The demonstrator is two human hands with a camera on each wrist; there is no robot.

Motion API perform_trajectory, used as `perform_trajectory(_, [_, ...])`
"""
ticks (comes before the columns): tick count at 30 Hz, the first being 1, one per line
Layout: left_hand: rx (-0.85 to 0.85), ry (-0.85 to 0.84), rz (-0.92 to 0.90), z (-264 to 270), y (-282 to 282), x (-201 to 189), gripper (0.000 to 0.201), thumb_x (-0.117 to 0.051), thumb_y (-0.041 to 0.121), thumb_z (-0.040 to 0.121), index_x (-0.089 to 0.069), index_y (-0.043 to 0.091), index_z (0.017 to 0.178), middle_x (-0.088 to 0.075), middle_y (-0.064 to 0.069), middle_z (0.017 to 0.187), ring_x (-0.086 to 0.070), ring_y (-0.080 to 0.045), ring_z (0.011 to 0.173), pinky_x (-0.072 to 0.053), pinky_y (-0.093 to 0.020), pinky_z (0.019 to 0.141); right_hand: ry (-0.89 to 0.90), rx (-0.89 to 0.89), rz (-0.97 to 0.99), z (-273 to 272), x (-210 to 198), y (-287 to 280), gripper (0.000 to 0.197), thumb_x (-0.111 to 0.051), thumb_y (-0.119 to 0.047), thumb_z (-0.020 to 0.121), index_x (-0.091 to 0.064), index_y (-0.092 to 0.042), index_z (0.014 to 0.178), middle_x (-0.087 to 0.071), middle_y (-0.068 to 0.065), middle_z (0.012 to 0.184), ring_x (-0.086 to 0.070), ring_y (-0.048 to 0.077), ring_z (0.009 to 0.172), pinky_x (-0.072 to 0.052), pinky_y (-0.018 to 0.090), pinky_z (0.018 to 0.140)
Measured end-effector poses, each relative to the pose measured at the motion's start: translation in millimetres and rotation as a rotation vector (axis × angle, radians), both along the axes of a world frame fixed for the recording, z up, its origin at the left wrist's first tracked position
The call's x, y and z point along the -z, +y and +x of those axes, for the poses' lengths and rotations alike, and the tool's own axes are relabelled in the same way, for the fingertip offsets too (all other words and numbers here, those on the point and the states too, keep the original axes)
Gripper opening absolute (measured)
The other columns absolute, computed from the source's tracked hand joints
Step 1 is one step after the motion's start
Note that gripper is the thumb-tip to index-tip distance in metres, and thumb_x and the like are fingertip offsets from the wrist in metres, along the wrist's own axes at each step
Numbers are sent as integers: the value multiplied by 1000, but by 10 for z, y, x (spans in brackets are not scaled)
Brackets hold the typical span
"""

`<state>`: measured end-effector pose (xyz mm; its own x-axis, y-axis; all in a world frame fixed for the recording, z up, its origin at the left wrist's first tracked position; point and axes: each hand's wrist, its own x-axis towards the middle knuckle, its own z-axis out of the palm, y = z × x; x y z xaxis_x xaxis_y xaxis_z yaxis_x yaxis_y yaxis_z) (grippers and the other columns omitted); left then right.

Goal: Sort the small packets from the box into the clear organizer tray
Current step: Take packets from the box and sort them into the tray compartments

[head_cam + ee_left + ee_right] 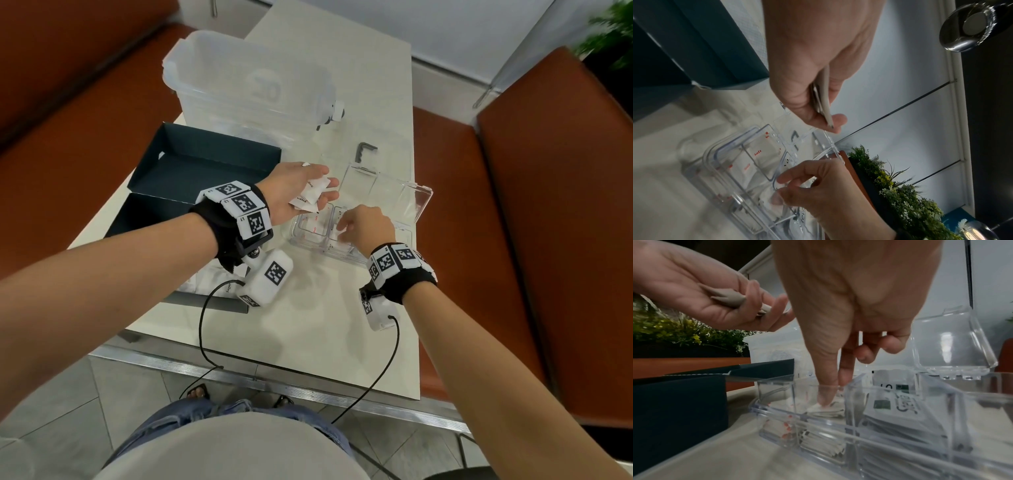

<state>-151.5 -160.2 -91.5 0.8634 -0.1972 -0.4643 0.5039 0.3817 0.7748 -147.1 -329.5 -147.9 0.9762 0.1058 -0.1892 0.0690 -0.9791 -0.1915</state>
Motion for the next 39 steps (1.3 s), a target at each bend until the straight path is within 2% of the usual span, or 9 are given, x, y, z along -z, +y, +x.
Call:
perform_trajectory(11, [12, 153, -214, 13, 50, -53, 36, -47, 40, 100, -50, 7, 113, -64, -20, 112, -68, -29, 76, -56, -27, 56, 34, -27, -120, 9, -51, 49, 12, -63, -20, 82, -71, -27, 89, -68, -5, 96, -60, 22, 98, -37, 37, 94])
perform_trajectory(15, [18, 171, -192, 30, 89, -33, 39, -45, 42, 100, -52, 6, 115, -66, -21, 111, -68, -31, 77, -58, -30, 60, -144, 70, 190, -2, -314, 12, 13, -62, -26, 87, -73, -19, 91, -70, 1, 88, -64, 20, 85, -51, 36, 84])
perform_trajectory(18, [84, 170, -149, 23, 77, 4, 40, -42, 44, 100, -53, 8, 115, -70, -20, 105, -70, -32, 77, -60, -32, 62, -333, 100, 501, -38, -541, 97, 13, -62, -26, 89, -71, -17, 93, -67, -3, 80, -58, 3, 67, -44, 20, 66])
perform_trajectory(22, [204, 135, -2, -9, -14, 29, 43, -40, 51, 100, -52, 11, 111, -72, -9, 73, -71, -24, 62, -58, -29, 53, -96, 5, 703, -91, -671, 251, 54, -77, -27, 80, -53, -16, 128, -58, 2, 95, -61, -10, 65, -40, 0, 49])
perform_trajectory(25, [242, 91, 71, -5, -75, 50, 47, -42, 52, 99, -51, 13, 122, -69, -7, 79, -69, -24, 65, -56, -29, 55, -41, 28, 686, -39, -659, 234, 73, -82, -20, 74, -45, -16, 136, -50, -3, 85, -59, -2, 67, -42, 3, 52])
perform_trajectory(27, [257, 57, 63, -2, -94, 57, 46, -44, 47, 100, -50, 13, 129, -71, -10, 90, -70, -27, 75, -56, -32, 61, -70, 55, 662, 1, -661, 194, 60, -83, -21, 73, -56, -17, 126, -49, -5, 75, -56, 9, 72, -47, 16, 66])
perform_trajectory(32, [238, -42, 22, -20, -108, 39, 32, -60, 27, 95, -59, 10, 122, -67, -17, 118, -72, -30, 91, -52, -26, 52, -154, 190, 795, 40, -650, 36, 11, -75, -17, 81, -72, -12, 90, -59, 3, 63, -52, 12, 52, -43, 23, 53])
perform_trajectory(35, [173, -69, 44, 12, -114, 89, 32, -63, 14, 94, -59, 4, 123, -67, -20, 115, -73, -25, 86, -52, -25, 52, -117, 332, 970, 28, -645, -1, 2, -70, -10, 85, -69, -9, 85, -67, 7, 72, -61, 14, 53, -50, 25, 54])
perform_trajectory(39, [84, -116, 100, 64, -122, 145, 35, -67, 9, 90, -58, 1, 123, -68, -18, 97, -71, -20, 67, -50, -22, 45, 15, 395, 1105, 1, -619, -20, 14, -67, -8, 86, -64, 1, 96, -68, 14, 82, -66, 19, 59, -53, 27, 55])
